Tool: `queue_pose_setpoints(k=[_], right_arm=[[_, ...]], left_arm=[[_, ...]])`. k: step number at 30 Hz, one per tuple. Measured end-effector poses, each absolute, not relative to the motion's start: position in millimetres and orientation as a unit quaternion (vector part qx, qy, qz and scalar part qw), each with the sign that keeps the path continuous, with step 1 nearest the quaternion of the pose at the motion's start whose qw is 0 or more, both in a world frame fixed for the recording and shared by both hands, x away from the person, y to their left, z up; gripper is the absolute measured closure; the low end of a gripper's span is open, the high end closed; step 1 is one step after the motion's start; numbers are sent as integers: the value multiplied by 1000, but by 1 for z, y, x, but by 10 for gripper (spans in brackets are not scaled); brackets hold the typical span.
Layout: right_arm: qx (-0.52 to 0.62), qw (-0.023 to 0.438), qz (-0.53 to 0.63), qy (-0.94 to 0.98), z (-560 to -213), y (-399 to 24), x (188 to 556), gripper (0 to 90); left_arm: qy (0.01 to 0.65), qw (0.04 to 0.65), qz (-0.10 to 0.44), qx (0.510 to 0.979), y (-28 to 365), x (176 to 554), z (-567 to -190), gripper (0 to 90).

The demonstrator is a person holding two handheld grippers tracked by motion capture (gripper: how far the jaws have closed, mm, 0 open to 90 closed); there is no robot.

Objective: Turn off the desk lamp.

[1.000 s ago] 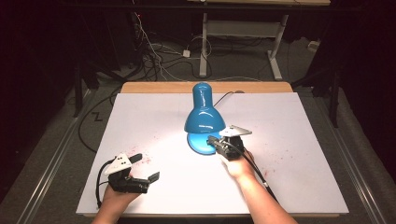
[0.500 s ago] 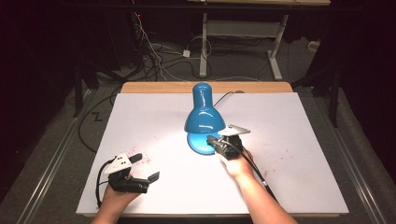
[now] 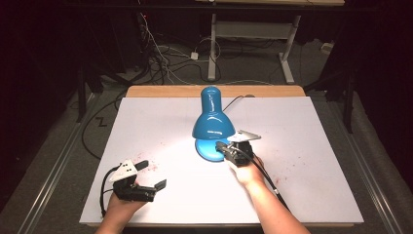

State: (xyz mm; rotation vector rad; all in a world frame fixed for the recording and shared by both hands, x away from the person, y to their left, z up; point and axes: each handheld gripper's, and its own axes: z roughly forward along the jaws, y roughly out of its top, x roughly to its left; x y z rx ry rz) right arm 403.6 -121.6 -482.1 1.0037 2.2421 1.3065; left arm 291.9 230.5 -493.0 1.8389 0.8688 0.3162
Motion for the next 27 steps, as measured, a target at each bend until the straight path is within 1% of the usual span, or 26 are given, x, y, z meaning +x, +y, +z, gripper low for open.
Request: queue_pose_setpoints(k=[16,27], right_arm=[[362,181,461,790,-485,-122,407,900],[364,181,456,792,-481,-122,403,900]], left_arm=[[361,516,131,765,231,292,-493,0],[361,517,130,765,230,293,-493,0]])
